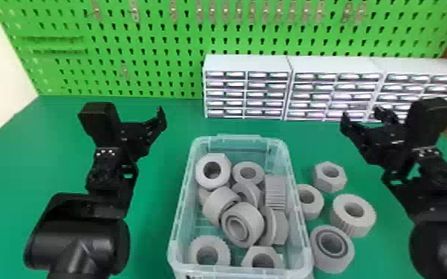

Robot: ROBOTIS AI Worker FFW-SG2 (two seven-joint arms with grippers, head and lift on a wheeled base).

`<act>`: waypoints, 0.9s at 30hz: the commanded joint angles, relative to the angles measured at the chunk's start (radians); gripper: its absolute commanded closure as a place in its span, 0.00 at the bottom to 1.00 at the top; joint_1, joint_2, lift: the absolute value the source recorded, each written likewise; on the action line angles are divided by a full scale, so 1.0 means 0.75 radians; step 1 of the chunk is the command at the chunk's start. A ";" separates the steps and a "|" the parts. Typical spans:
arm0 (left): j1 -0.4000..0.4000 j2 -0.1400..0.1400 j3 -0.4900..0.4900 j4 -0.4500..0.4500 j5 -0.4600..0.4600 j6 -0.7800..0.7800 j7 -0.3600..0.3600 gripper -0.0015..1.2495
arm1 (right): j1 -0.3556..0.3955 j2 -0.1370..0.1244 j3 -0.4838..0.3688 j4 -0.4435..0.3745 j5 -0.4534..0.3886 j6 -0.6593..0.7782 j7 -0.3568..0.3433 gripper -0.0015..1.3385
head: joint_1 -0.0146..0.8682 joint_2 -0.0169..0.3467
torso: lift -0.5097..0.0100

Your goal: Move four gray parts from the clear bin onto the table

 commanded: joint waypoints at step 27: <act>0.000 -0.002 -0.009 0.000 -0.010 0.000 0.001 0.11 | 0.012 0.007 -0.012 0.000 -0.001 0.000 0.000 0.38 | 0.80 0.24 | 0.88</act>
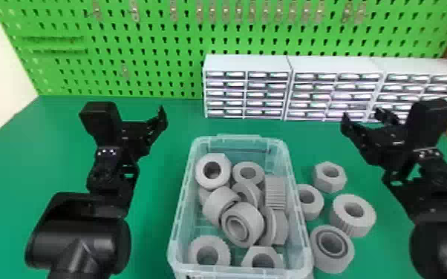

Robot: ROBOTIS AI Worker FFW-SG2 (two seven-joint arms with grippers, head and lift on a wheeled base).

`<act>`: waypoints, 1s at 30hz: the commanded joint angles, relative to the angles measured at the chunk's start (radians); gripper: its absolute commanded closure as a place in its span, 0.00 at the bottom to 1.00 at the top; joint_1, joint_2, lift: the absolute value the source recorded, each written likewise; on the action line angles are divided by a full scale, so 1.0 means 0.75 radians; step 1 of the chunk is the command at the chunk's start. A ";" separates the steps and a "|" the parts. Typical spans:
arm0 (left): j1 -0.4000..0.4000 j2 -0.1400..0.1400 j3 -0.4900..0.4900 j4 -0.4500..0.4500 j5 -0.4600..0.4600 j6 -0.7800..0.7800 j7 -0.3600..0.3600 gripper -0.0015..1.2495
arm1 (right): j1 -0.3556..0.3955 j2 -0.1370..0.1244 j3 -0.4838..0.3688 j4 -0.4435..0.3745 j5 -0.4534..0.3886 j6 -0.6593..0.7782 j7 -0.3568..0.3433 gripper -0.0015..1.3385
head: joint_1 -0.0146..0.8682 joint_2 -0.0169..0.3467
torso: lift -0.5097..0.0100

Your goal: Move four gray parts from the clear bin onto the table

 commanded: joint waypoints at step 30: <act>0.006 0.000 0.003 0.000 0.003 0.000 -0.001 0.07 | 0.004 0.005 -0.002 0.002 -0.010 0.006 0.000 0.35 | 0.80 0.24 | 0.88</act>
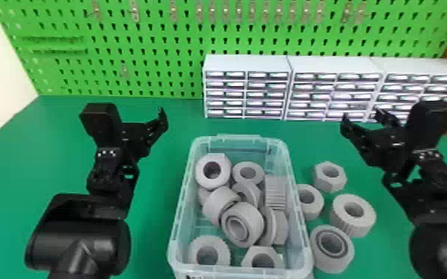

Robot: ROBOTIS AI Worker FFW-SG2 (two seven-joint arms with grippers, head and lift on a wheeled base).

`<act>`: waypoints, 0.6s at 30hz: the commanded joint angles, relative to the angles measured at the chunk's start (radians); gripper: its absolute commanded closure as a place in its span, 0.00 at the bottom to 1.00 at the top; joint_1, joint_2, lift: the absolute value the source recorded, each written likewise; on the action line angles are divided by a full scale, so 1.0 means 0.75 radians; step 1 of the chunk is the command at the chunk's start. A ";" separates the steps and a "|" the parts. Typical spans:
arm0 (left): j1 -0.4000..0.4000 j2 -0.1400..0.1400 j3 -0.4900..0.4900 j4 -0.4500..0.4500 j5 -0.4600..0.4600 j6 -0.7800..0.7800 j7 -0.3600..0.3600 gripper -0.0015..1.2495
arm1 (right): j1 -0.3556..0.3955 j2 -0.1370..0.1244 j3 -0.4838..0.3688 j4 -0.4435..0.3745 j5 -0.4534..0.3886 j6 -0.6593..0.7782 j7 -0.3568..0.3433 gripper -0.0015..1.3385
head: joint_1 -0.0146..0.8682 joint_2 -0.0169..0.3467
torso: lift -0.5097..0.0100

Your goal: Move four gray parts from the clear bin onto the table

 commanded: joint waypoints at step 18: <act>0.018 -0.029 -0.024 -0.014 -0.084 0.015 0.131 0.00 | 0.002 -0.004 0.011 0.004 0.008 0.027 0.000 0.00 | 0.80 0.24 | 0.88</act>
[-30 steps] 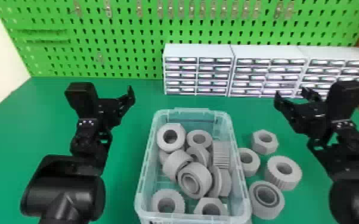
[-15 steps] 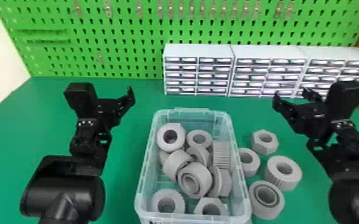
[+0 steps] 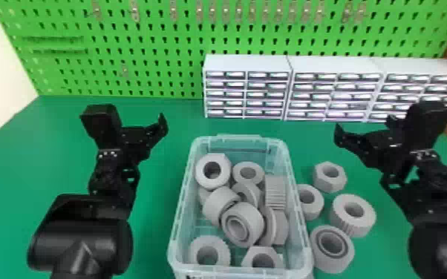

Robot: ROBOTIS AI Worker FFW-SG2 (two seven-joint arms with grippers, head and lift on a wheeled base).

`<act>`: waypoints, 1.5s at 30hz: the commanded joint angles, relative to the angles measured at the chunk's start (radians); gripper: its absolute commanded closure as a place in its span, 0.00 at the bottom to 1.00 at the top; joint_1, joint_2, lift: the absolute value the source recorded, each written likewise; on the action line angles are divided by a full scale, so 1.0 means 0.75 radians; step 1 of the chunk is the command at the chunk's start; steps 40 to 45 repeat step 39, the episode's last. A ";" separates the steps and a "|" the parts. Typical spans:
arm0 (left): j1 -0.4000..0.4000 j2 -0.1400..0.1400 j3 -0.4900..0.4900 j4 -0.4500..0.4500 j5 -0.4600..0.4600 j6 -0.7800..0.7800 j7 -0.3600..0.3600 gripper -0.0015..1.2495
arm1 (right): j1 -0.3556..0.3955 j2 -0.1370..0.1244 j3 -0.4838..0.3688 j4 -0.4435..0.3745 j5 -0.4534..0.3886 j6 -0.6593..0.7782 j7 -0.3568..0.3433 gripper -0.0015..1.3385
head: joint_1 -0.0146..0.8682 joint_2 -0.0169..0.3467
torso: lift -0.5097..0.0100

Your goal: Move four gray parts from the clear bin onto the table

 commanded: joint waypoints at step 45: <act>0.016 -0.003 -0.030 -0.009 -0.095 -0.069 0.074 0.00 | -0.015 -0.003 0.028 -0.002 0.042 -0.004 -0.004 0.00 | 0.80 0.24 | 0.88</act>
